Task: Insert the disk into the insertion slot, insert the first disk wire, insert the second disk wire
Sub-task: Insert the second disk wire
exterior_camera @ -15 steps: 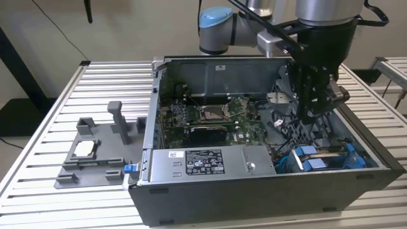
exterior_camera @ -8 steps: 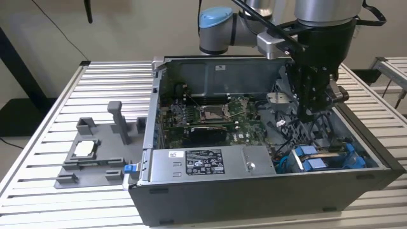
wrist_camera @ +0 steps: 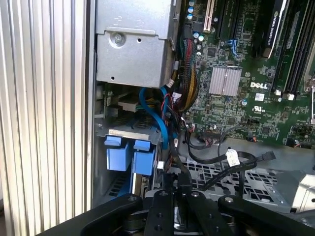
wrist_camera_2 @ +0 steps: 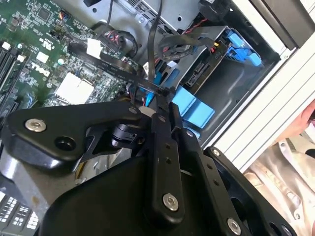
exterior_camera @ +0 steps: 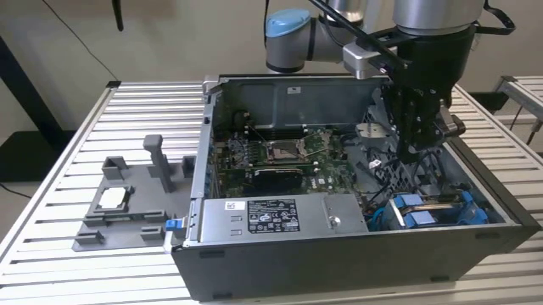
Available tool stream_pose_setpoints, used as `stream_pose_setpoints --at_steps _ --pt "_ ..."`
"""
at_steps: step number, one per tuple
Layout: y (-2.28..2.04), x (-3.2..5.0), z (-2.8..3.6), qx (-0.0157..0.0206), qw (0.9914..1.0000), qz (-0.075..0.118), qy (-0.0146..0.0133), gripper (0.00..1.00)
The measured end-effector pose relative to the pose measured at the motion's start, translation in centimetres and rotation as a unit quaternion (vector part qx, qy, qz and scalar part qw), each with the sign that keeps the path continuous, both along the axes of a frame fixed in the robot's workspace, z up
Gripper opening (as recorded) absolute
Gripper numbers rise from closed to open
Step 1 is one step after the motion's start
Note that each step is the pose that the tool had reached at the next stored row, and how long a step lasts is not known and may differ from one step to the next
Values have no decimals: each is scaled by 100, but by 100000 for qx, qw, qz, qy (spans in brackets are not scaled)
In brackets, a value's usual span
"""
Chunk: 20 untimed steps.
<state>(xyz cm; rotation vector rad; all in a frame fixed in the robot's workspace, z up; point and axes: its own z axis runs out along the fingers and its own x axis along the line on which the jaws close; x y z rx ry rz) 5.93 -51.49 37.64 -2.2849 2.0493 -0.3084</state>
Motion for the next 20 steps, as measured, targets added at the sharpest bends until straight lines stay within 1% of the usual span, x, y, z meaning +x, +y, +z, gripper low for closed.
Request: stream_pose_setpoints --at_steps 3,4,6,11,12,14,15,17,18,20 --pt "-6 0 0 -7 100000 0 2 16" --pt "-21 1 0 -8 100000 5 16 16" --pt "-71 2 -4 -8 100000 -1 88 16" --pt "-223 17 -17 40 100000 -2 305 16" --pt "-234 19 -18 46 99999 2 319 16" --pt "-239 19 -20 90 99999 -14 333 16" --pt "-241 20 -21 742 99997 -18 330 16" --pt "-243 20 -21 2571 99966 -21 316 16" --pt "-245 20 -22 3417 99941 -23 313 16" --pt "-253 20 -22 5231 99863 -18 309 16"
